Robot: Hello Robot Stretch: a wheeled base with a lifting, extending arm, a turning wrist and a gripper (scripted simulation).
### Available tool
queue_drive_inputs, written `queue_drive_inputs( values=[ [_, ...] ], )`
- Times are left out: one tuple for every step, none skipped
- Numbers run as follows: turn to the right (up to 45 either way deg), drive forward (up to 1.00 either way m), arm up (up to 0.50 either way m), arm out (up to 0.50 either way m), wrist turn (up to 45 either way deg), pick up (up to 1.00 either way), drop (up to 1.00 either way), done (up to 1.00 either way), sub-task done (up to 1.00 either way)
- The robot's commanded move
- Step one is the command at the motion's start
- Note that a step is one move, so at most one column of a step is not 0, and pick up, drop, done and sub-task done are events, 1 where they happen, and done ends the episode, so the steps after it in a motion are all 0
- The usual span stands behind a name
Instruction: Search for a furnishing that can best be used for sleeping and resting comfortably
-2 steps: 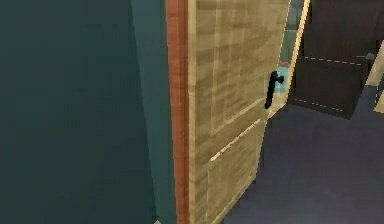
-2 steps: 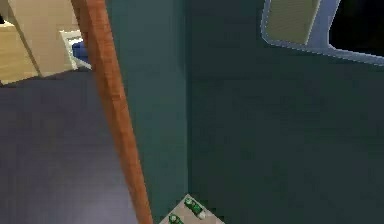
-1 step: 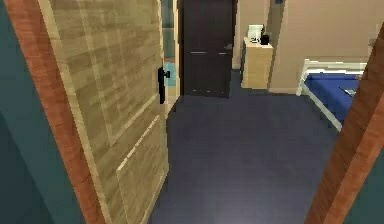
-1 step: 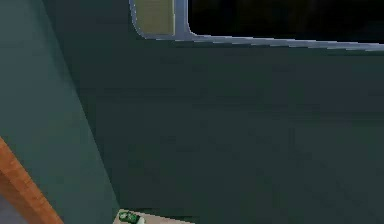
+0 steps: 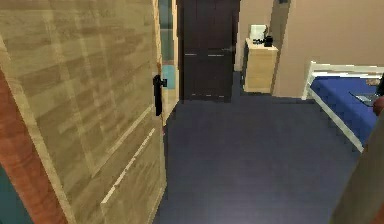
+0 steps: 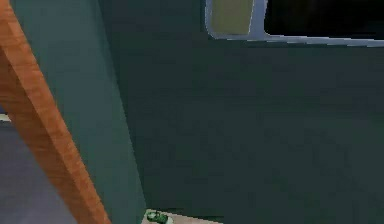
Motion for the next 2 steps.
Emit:
queue_drive_inputs(
  values=[
    [9.0, 0.00, 0.00, 0.00, 0.0, 0.00, 0.00, 0.00, 0.00],
    [0.0, 0.75, 0.00, 0.00, 0.0, 0.00, 0.00, 0.00, 0.00]
  ],
)
